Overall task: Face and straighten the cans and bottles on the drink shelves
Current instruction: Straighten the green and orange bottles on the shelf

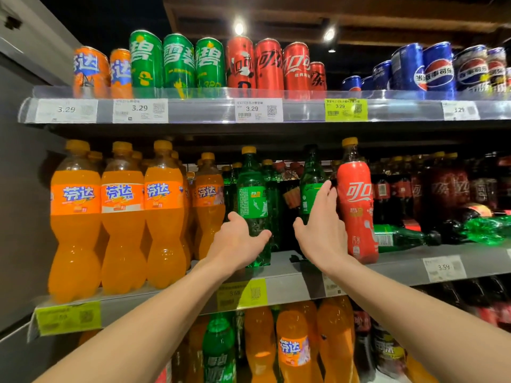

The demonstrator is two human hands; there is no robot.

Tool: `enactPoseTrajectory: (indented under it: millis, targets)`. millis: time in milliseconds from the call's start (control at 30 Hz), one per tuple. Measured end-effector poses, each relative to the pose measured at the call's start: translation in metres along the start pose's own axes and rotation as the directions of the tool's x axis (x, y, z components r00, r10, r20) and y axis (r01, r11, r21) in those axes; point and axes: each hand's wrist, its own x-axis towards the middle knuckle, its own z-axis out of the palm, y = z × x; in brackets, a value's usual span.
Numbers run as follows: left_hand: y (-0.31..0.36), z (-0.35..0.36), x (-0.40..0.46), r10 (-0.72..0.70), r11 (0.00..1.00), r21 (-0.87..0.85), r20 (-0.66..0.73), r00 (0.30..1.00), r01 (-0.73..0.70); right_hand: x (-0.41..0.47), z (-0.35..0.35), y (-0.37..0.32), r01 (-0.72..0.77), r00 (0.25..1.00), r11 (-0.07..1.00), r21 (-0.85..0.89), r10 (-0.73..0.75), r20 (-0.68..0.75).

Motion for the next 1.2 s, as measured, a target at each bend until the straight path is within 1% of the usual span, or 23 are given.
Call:
enactPoseTrajectory:
  millis: [100, 200, 267, 300, 333, 367, 433, 467, 500, 567, 633, 733, 900, 967, 1067, 1200]
  targets:
    - [0.001, -0.006, -0.007, 0.015, 0.999, 0.039, -0.052, 0.999, -0.013, 0.001, 0.000, -0.003, 0.066, 0.998, 0.998, -0.016, -0.066, -0.017]
    - [0.003, -0.015, -0.013, 0.017, 0.995, 0.102, -0.081, 0.997, -0.009, 0.003, 0.000, -0.011, 0.205, 0.977, 0.979, -0.006, -0.205, -0.056]
    - [0.005, -0.019, -0.016, 0.020, 0.990, 0.141, -0.104, 0.994, -0.005, 0.004, 0.004, -0.019, 0.301, 0.954, 0.951, 0.072, -0.300, -0.017]
    - [0.005, -0.020, -0.018, 0.028, 0.986, 0.169, -0.121, 0.992, -0.007, 0.005, 0.009, -0.023, 0.307, 0.949, 0.947, 0.093, -0.312, 0.046]
    - [0.006, -0.021, -0.020, 0.034, 0.979, 0.202, -0.142, 0.989, -0.004, 0.008, 0.015, -0.026, 0.277, 0.947, 0.955, 0.104, -0.290, 0.139]
    - [0.006, -0.021, -0.022, 0.034, 0.972, 0.235, -0.159, 0.987, 0.004, 0.011, 0.022, -0.029, 0.203, 0.943, 0.972, 0.119, -0.227, 0.244]
    - [0.008, -0.023, -0.024, 0.019, 0.960, 0.276, -0.183, 0.983, 0.033, 0.018, 0.034, -0.033, -0.017, 0.904, 0.982, 0.187, -0.065, 0.422]
    - [0.009, -0.025, -0.024, 0.005, 0.958, 0.283, -0.189, 0.982, 0.049, 0.021, 0.040, -0.035, -0.097, 0.883, 0.972, 0.213, -0.014, 0.469]
    - [0.009, -0.026, -0.024, -0.009, 0.957, 0.283, -0.194, 0.981, 0.065, 0.025, 0.046, -0.037, -0.121, 0.870, 0.970, 0.210, 0.002, 0.493]
    - [0.006, -0.026, -0.022, -0.055, 0.953, 0.283, -0.199, 0.979, 0.111, 0.032, 0.057, -0.039, -0.098, 0.845, 0.982, 0.162, -0.004, 0.535]
    - [0.002, -0.024, -0.020, -0.101, 0.951, 0.267, -0.203, 0.974, 0.155, 0.039, 0.068, -0.040, -0.090, 0.831, 0.988, 0.123, 0.006, 0.557]
    - [-0.003, -0.025, -0.018, -0.149, 0.953, 0.230, -0.213, 0.966, 0.198, 0.047, 0.085, -0.040, -0.085, 0.833, 0.992, 0.093, 0.019, 0.553]
    - [-0.010, -0.026, -0.018, -0.151, 0.952, 0.233, -0.205, 0.967, 0.198, 0.049, 0.094, -0.040, -0.087, 0.871, 0.996, 0.036, 0.059, 0.488]
    - [-0.011, -0.025, -0.018, -0.139, 0.955, 0.228, -0.215, 0.967, 0.188, 0.052, 0.088, -0.037, -0.098, 0.858, 0.993, 0.059, 0.054, 0.510]
    - [-0.014, -0.024, -0.019, -0.098, 0.960, 0.235, -0.219, 0.971, 0.150, 0.053, 0.082, -0.037, -0.101, 0.825, 0.986, 0.134, 0.007, 0.564]
    - [-0.018, -0.024, -0.024, -0.036, 0.959, 0.263, -0.248, 0.968, 0.104, 0.047, 0.090, -0.047, -0.075, 0.829, 0.976, 0.205, -0.053, 0.556]
